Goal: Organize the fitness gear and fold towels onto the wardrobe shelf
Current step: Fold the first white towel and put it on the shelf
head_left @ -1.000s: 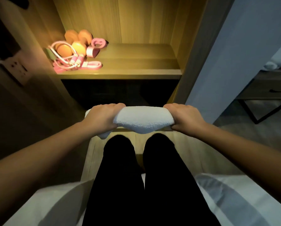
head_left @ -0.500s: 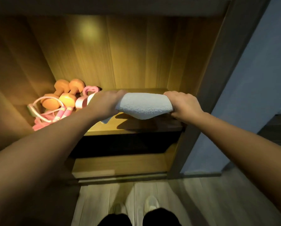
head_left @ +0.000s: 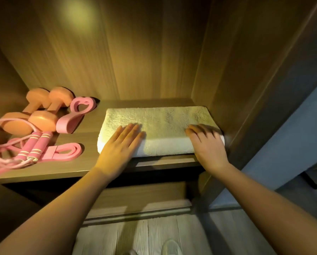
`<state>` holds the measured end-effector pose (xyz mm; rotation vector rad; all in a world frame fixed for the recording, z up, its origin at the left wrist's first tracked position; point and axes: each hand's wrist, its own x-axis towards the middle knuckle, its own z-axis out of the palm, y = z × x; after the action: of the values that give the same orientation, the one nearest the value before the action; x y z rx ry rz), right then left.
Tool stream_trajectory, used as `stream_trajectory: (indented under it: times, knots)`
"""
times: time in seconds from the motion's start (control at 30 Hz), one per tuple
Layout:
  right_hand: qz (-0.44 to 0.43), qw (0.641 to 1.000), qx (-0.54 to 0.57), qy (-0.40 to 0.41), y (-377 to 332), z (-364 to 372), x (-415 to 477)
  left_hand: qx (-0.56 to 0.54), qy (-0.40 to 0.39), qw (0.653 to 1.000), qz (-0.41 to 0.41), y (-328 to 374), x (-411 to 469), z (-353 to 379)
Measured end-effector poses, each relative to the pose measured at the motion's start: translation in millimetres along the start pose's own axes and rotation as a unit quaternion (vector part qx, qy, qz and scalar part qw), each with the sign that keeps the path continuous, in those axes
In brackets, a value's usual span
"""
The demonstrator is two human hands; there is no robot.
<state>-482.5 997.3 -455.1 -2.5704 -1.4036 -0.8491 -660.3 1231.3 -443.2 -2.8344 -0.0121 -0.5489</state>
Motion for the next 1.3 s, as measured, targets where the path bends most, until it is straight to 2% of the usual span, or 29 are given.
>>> stream_trajectory:
  times: [0.13, 0.33, 0.57, 0.77, 1.0, 1.3]
  knots:
    - [0.014, 1.000, 0.018, -0.012, -2.3, 6.8, -11.7, 0.015, -0.006, 1.000, -0.012, -17.0, -25.4, -4.6]
    - [0.032, 0.991, 0.007, -0.130, -9.7, -14.4, -15.0, 0.009, -0.048, 0.997, -0.060, -10.8, -37.7, -20.2]
    - [0.039, 0.983, 0.012, -0.181, -21.5, -14.5, -14.3, 0.025, -0.114, 0.987, -0.108, 23.4, -5.7, -3.4]
    - [0.056, 0.972, 0.048, -0.224, -10.8, 8.2, 13.6, 0.031, -0.149, 0.982, -0.115, 7.5, 14.0, 12.5]
    - [0.072, 0.974, 0.067, -0.203, -0.1, 37.2, 49.0, 0.046, -0.180, 0.975, -0.125, -15.2, 46.9, 30.6]
    - [0.052, 0.984, 0.038, -0.164, 11.1, 61.0, 89.4, 0.065, -0.121, 0.982, -0.130, -40.7, 77.8, 59.4]
